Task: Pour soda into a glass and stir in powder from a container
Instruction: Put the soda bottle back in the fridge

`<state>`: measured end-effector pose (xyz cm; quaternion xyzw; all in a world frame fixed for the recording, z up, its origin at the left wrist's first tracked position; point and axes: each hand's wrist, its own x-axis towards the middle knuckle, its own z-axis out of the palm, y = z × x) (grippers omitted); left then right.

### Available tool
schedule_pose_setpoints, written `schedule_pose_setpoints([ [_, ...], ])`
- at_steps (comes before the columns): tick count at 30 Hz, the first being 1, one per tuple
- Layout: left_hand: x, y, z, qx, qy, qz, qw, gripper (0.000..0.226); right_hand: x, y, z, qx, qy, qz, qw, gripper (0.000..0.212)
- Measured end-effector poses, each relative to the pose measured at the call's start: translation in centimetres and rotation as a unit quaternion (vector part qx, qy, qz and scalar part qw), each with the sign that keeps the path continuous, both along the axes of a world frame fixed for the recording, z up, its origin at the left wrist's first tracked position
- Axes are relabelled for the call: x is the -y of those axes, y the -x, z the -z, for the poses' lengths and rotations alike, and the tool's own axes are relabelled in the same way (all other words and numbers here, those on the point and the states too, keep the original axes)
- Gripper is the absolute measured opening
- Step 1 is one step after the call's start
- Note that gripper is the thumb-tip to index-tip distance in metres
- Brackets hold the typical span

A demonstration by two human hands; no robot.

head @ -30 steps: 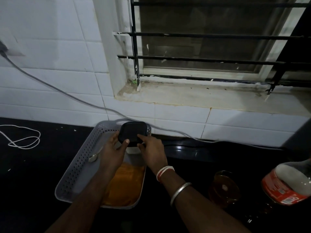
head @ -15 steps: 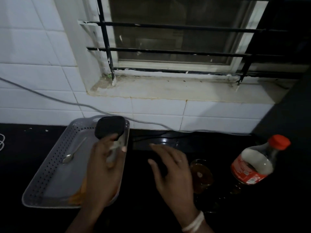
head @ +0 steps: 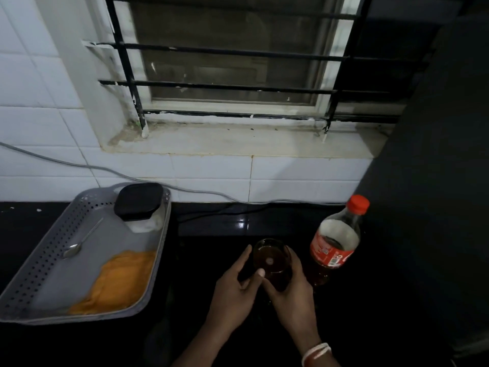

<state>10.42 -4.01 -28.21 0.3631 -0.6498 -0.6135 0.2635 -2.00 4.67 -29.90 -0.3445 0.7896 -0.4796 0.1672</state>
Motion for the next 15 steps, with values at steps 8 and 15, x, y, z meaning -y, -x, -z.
schedule_pose_setpoints([
  [8, 1.3, -0.3, 1.0, 0.006, 0.02, -0.064, 0.998, 0.059, 2.2, 0.4, -0.3, 0.031, 0.013, -0.06, 0.998, 0.084],
  [15, 1.9, -0.5, 1.0, 0.002, 0.029, -0.075, 0.997, 0.057, 3.0, 0.2, 0.5, 0.017, 0.005, -0.084, 0.996, 0.09],
])
